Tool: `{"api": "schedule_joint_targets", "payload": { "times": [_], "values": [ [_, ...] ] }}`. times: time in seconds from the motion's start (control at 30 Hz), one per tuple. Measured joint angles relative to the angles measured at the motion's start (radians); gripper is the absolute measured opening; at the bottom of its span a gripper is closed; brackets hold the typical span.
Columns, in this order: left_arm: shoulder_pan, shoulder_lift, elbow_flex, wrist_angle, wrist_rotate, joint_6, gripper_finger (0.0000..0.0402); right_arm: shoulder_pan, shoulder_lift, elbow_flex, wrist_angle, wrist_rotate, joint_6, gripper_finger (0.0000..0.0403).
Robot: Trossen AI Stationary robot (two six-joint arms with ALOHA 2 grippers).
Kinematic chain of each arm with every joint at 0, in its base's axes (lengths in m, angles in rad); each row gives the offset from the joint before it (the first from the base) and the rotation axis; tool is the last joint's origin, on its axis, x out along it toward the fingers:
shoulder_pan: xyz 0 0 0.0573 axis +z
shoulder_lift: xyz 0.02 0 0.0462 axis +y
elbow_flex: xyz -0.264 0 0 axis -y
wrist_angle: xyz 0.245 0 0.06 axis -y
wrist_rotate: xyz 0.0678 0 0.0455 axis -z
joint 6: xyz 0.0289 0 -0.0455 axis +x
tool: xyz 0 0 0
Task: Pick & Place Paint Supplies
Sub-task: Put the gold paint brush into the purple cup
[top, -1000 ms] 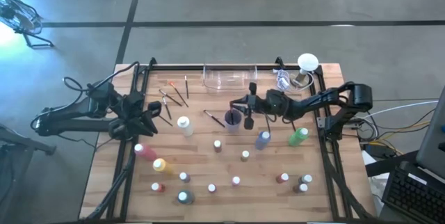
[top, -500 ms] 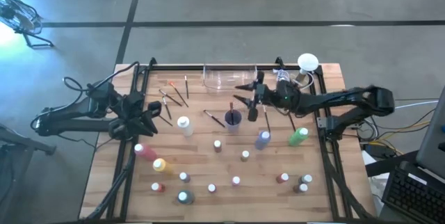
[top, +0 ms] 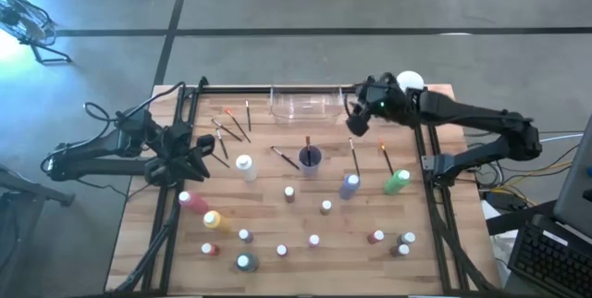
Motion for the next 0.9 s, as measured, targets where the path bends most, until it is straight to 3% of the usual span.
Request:
{"api": "schedule_joint_targets", "payload": {
  "times": [0.2,0.43,0.7,0.9],
  "values": [
    [0.0,0.0,0.0,0.0,0.0,0.0,0.0081,-0.135,0.023,0.063,-0.248,-0.033,0.13,0.0173],
    [0.0,0.0,0.0,0.0,0.0,0.0,0.0081,-0.307,0.04,-0.016,-0.257,-0.268,0.127,0.0178],
    [0.0,0.0,0.0,0.0,0.0,0.0,0.0081,-0.395,0.042,-0.16,-0.256,-0.278,0.175,0.0202],
    [0.0,0.0,0.0,0.0,0.0,0.0,0.0081,-0.42,0.043,-0.266,-0.244,-0.278,0.22,0.0198]
  ]
}}
